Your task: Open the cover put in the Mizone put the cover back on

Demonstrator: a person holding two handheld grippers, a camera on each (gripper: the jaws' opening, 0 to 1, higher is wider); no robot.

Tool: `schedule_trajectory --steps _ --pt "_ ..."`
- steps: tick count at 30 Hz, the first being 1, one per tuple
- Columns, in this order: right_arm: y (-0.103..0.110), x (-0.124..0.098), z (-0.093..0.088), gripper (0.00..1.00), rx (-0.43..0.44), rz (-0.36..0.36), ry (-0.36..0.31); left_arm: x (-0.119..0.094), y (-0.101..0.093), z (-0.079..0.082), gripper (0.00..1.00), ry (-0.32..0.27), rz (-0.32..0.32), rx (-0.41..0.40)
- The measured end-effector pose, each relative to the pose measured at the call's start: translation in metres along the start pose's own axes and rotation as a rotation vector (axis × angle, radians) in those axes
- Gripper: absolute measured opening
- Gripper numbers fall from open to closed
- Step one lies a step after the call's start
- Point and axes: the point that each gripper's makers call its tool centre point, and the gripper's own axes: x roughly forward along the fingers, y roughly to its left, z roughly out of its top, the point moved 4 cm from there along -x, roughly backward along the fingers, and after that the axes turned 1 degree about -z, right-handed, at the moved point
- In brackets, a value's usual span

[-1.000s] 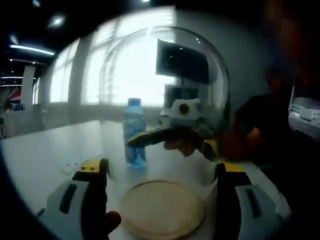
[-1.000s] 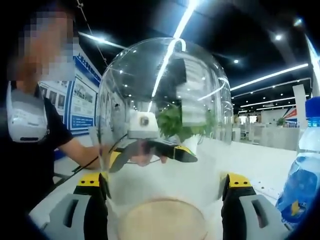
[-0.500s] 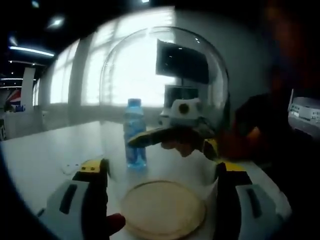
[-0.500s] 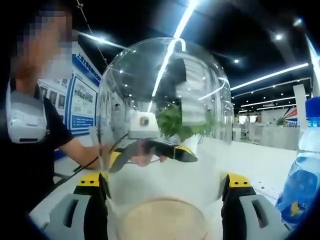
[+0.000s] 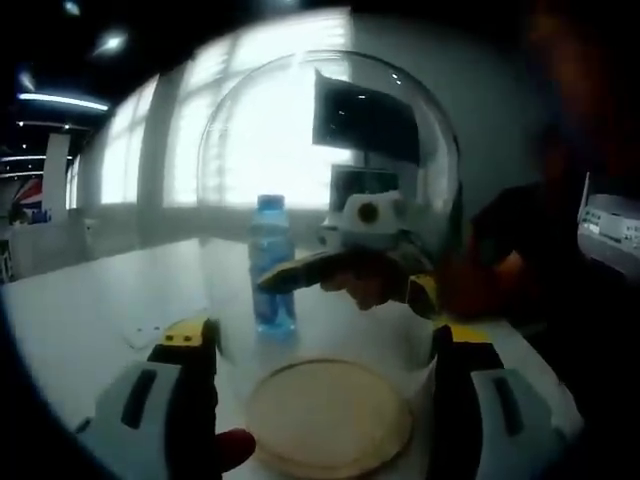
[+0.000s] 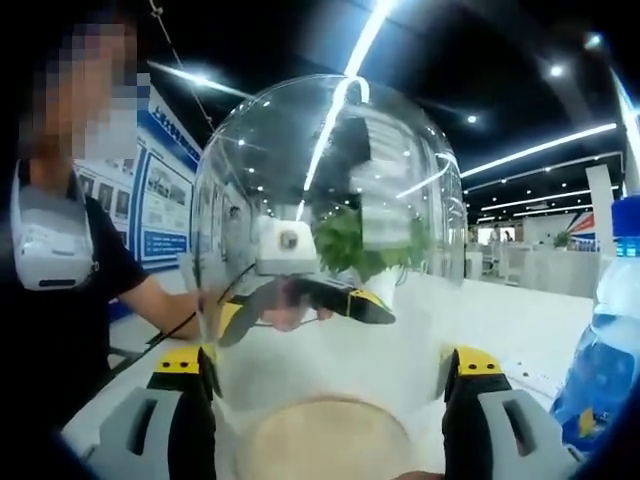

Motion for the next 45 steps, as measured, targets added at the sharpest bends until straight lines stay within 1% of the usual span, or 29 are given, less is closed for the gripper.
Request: schedule_trajectory --steps 4,9,20,29,35,45 --pt "0.0 0.0 0.003 0.89 0.007 -0.001 0.006 -0.001 0.0 0.001 0.76 -0.001 -0.001 -0.009" --pt "0.001 0.0 0.007 0.89 0.026 -0.001 -0.007 -0.002 -0.001 0.006 0.76 -0.014 -0.003 -0.029" --pt "0.009 0.0 0.022 0.89 -0.008 -0.007 -0.002 -0.006 -0.008 0.018 0.76 -0.012 -0.005 -0.004" --pt "0.02 -0.003 0.028 0.89 -0.014 -0.019 -0.003 -0.007 -0.02 0.026 0.77 0.022 -0.011 0.014" --pt "0.023 -0.007 0.029 0.89 -0.024 -0.031 0.0 -0.005 -0.025 0.026 0.77 0.039 -0.022 0.018" --pt "0.037 -0.01 0.03 0.89 -0.028 -0.067 0.01 -0.005 -0.035 0.026 0.77 0.058 -0.051 0.019"
